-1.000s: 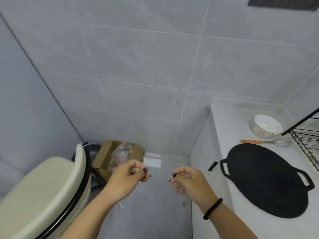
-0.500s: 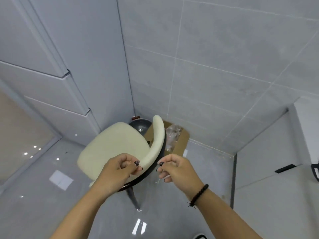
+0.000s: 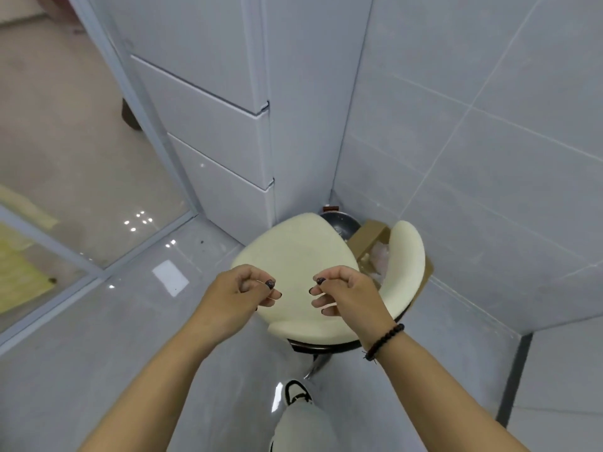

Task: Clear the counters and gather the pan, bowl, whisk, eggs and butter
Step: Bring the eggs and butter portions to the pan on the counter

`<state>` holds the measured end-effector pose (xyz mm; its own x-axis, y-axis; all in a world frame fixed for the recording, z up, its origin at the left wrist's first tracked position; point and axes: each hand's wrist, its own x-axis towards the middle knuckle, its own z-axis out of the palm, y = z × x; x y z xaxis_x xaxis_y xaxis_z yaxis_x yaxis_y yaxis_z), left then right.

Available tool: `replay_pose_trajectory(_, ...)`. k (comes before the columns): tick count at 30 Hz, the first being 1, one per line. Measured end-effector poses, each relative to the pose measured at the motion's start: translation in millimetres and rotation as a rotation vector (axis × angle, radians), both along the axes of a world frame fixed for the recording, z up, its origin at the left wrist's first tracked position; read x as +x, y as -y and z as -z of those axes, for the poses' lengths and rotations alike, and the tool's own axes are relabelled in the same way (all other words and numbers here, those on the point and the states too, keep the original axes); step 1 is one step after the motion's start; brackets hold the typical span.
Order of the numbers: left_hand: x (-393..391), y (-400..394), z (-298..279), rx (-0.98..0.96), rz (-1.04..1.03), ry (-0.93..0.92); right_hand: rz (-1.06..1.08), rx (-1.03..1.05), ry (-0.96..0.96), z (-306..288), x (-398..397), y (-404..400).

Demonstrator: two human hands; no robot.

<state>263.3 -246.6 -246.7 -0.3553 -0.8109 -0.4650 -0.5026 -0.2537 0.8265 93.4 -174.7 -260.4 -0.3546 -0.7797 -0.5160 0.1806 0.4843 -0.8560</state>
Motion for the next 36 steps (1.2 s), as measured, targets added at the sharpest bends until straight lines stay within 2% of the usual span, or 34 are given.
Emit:
replay_pose_trajectory(10, -19, 115, 4, 0.016, 0.002, 0.026, 0.003, -0.022, 0.025, 19, -14, 112)
replay_pose_trajectory(24, -60, 271, 3, 0.101, -0.084, -0.032, 0.02, -0.028, 0.027, -6, -52, 240)
replay_pose_trajectory(30, -71, 346, 7, 0.134, -0.117, -0.099, 0.107, -0.027, 0.021, -15, -54, 278)
replay_pose_trajectory(36, -76, 431, 12, 0.205, -0.012, -0.123, 0.294, -0.035, -0.01, -19, -34, 331)
